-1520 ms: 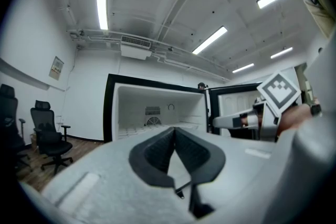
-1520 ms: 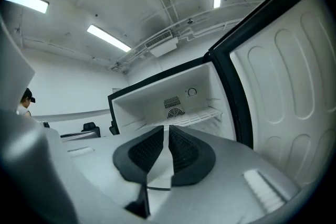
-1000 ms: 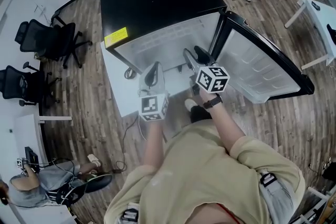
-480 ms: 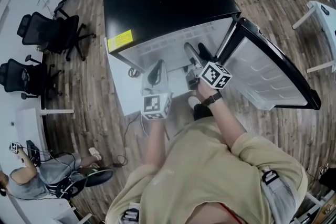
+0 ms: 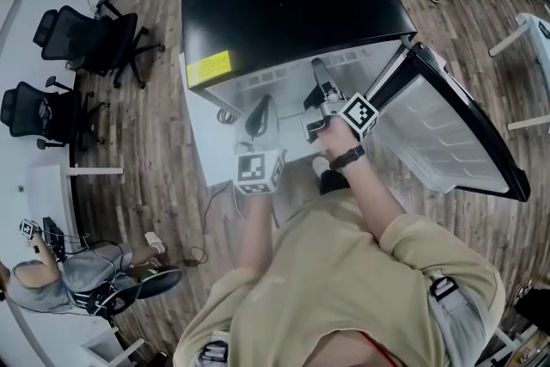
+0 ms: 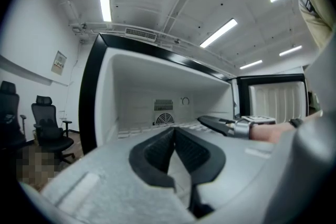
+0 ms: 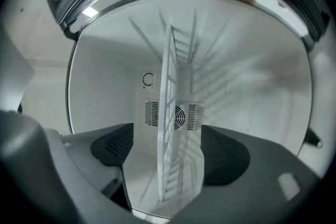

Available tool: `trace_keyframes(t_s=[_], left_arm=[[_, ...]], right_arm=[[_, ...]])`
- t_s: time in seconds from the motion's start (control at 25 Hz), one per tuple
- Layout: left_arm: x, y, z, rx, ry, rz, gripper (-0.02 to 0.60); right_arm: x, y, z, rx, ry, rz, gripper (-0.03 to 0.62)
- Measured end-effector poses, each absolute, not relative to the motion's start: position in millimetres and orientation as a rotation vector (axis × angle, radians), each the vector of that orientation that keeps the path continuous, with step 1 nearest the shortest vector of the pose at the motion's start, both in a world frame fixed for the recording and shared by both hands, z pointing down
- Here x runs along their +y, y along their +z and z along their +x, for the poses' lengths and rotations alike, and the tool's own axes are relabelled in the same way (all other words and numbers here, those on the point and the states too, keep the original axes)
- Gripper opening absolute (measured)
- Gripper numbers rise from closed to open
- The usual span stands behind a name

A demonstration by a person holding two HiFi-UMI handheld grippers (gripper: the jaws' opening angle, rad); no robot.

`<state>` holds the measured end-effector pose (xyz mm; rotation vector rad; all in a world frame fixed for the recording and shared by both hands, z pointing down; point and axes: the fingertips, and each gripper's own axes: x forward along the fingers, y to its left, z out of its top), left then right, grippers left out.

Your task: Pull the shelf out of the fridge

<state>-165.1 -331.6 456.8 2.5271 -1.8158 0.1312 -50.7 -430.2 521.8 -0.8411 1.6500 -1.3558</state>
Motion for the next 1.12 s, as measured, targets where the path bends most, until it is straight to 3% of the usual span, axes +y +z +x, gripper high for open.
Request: trace_keyframes(t_s=[0.24,0.72,1.12], left_arm=[[-338.8,457.6,-174.1,-1.835,0.135,2.507,0.0],[-351.4,457.2,-180.2,-1.856,0.17,2.484,0.0],[-353.8,462.9,-180.2,-1.863,0.183,2.479,0.0]], right_arm=[[-448.6,516.4,-63.3,1.539,-1.405,-0.753,0.308],[-472.5,522.9,-81.7,1.517,-1.458,-0.789,0.201],[-479.0,518.9,-82.7,1.545,-1.38,-0.76,0.046]])
